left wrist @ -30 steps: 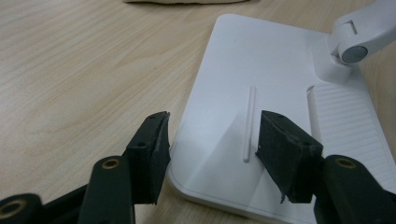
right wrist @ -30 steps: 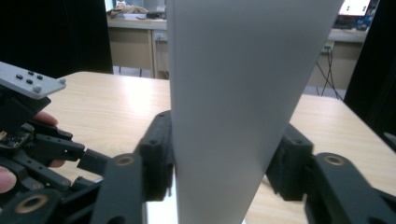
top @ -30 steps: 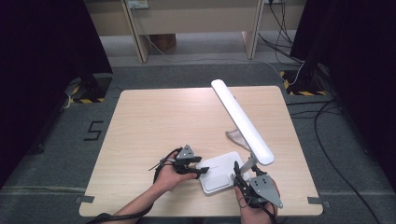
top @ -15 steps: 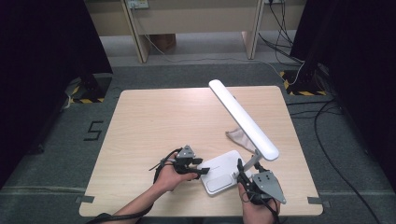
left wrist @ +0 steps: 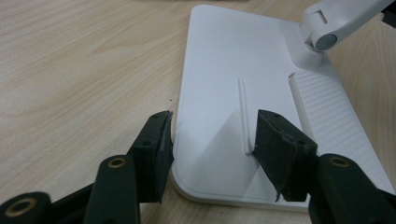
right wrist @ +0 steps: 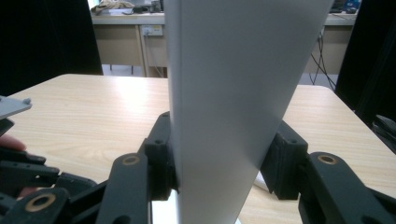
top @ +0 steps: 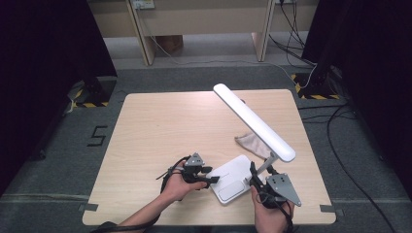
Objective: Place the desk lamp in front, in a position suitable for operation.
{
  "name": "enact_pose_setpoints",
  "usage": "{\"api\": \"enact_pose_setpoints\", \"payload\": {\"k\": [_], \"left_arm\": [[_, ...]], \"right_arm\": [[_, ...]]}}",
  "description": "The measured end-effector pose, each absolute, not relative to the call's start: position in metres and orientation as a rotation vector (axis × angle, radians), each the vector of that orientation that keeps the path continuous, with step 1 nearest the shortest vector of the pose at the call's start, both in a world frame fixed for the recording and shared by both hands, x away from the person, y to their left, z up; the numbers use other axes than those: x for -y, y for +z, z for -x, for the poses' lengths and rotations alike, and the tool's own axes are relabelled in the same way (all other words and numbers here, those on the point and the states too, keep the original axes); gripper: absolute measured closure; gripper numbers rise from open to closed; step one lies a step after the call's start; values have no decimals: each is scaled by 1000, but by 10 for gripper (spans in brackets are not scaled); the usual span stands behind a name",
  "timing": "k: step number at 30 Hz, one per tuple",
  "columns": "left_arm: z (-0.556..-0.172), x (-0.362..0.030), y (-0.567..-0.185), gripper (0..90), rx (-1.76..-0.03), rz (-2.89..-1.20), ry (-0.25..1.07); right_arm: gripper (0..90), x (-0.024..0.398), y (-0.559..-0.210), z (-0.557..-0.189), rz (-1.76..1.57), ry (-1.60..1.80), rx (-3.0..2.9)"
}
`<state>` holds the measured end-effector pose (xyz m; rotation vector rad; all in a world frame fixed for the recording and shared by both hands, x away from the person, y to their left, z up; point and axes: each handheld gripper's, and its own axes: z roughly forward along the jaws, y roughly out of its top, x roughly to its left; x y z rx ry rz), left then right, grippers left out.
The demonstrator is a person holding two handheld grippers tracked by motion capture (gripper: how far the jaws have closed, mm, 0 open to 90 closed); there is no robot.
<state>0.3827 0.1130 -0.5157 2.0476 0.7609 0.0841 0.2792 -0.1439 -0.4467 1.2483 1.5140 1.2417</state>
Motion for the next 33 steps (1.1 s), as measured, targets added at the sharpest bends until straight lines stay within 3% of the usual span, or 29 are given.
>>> {"api": "enact_pose_setpoints", "payload": {"k": [33], "left_arm": [[-375,-117,-501,453,-742,-2026,112]], "right_arm": [[550,150,-443,-304,-1213,1362,-1534]]}}
